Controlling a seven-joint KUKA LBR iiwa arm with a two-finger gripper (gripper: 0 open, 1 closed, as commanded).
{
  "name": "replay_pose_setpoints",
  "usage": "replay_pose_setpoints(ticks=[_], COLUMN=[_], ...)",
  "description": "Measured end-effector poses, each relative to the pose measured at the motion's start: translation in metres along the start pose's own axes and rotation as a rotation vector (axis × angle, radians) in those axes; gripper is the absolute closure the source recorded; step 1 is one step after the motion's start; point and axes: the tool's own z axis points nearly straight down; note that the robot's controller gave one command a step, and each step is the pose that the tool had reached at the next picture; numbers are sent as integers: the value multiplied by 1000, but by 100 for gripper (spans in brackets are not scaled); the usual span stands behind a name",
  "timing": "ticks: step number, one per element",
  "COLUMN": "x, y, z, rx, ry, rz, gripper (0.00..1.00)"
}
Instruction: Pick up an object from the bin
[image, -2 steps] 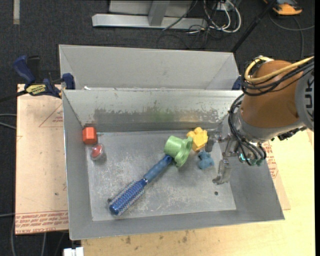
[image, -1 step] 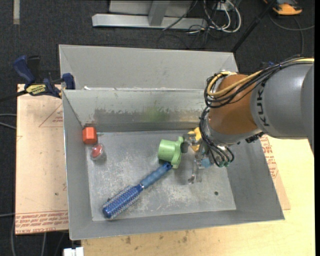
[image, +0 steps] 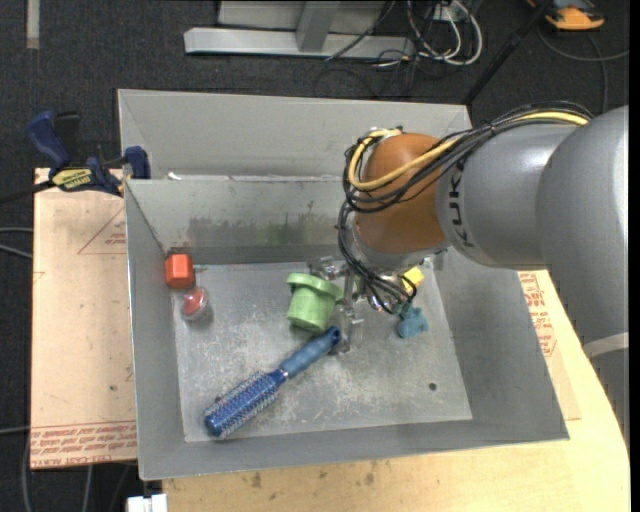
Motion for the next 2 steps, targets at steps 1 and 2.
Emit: replay_pose_setpoints(ticks=[1, 2], x=[-1, -43], y=[-3, -9], z=[-2, -4], rx=[4, 2], ry=[-3, -2], rz=[3, 62], gripper=[100, 100])
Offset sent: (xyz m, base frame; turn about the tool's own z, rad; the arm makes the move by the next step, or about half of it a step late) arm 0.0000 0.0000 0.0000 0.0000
